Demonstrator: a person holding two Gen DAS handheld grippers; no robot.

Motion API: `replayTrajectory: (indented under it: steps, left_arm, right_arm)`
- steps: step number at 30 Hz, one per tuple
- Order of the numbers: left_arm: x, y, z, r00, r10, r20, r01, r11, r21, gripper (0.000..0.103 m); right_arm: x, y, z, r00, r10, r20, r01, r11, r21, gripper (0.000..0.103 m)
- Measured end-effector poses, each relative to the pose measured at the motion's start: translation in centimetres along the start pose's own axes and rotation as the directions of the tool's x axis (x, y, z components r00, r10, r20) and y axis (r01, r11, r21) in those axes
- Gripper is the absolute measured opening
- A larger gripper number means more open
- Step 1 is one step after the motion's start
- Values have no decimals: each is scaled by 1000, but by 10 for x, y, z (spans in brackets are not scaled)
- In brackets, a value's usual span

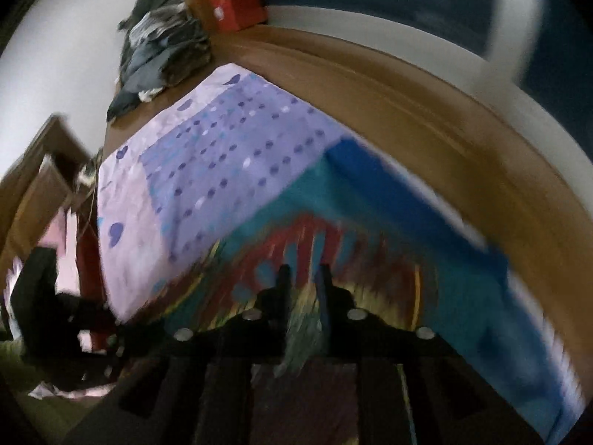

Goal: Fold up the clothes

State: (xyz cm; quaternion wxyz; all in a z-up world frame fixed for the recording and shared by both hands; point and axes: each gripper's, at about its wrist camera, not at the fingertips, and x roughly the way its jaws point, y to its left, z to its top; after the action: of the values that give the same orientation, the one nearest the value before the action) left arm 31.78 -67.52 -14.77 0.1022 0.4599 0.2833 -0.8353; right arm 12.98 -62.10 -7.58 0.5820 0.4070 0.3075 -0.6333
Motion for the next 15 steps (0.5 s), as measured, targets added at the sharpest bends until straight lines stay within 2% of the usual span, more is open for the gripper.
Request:
replayTrajectory:
  steps: [2, 8, 11, 15]
  left_arm:
    - [0, 0, -2, 1000, 2, 12, -2, 1000, -30, 17]
    - [3, -6, -1, 999, 35, -10, -35, 998, -47, 23]
    - [5, -9, 0, 999, 32, -10, -33, 997, -63, 27]
    - [4, -9, -1, 1000, 29, -8, -29, 997, -78, 28]
  right_arm:
    - [25, -7, 26, 1000, -8, -11, 7, 998, -66, 29]
    - [73, -22, 71, 995, -67, -74, 56, 989, -139, 29]
    - [86, -27, 85, 993, -78, -91, 61, 983, -175, 29]
    - [97, -27, 92, 993, -61, -104, 38, 976, -212, 29]
